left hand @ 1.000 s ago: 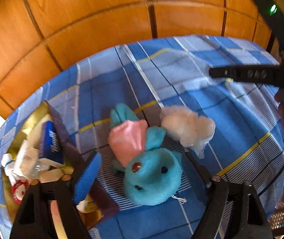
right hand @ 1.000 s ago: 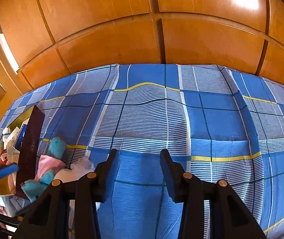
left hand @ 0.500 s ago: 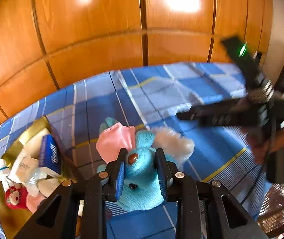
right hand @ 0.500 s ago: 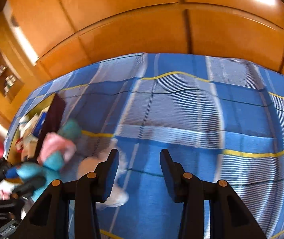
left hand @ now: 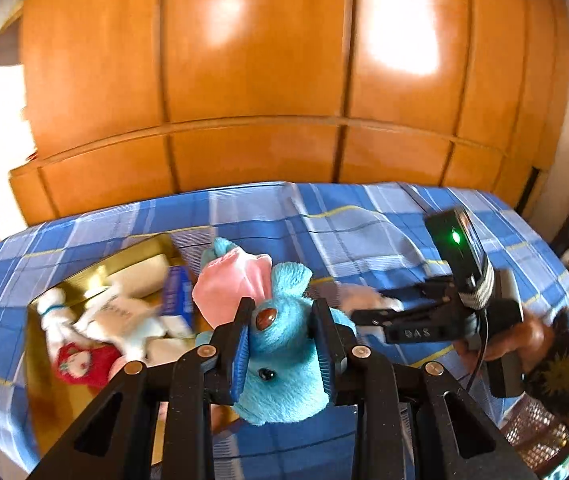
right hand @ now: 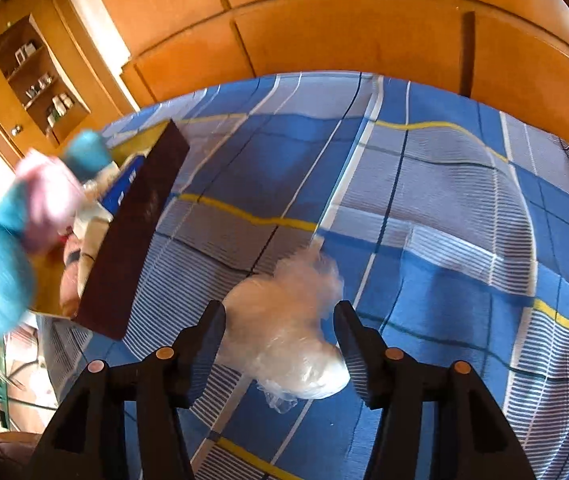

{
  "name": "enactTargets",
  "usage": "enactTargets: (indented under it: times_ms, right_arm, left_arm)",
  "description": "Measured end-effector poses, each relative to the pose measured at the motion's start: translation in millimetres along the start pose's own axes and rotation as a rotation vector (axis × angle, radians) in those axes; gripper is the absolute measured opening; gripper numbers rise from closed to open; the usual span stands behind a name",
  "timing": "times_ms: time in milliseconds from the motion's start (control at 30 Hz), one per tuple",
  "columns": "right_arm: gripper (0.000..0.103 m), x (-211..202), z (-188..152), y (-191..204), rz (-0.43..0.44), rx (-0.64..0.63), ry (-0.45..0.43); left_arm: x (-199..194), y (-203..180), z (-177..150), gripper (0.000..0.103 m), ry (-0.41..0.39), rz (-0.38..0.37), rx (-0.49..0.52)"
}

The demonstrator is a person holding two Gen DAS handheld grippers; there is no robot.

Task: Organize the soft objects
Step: 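Carry the bunny into the tray with the left tool while the right tool grasps the plastic bag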

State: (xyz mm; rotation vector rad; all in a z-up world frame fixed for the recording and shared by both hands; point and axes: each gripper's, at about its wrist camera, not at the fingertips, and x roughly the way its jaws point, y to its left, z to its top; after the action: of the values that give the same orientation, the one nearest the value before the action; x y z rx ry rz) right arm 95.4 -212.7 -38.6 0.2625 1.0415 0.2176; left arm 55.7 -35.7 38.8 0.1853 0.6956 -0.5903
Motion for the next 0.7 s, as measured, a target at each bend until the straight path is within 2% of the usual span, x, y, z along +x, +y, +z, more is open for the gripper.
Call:
enactTargets:
  times_ms: [133, 200, 367, 600, 700]
  right_arm:
    - [0.055, 5.5, -2.1, 2.7, -0.021, -0.016, 0.015]
    - [0.039, 8.2, -3.7, 6.6, -0.051, -0.047, 0.023]
    - [0.036, 10.8, -5.7, 16.2, -0.112, -0.111, 0.025]
    - [0.036, 12.2, -7.6, 14.3, -0.115, -0.114, 0.024]
    - [0.036, 14.0, -9.4, 17.4, -0.128, -0.135, 0.027]
  left_arm:
    - [-15.5, 29.4, -4.7, 0.029, -0.015, 0.046, -0.075]
    - [-24.8, 47.1, -10.6, 0.029, -0.02, 0.089, -0.112]
    - [-45.7, 84.1, -32.6, 0.029, -0.021, 0.182, -0.185]
    - [-68.1, 133.7, -64.4, 0.03, -0.006, 0.3, -0.278]
    - [-67.9, 150.1, -77.9, 0.03, 0.015, 0.328, -0.3]
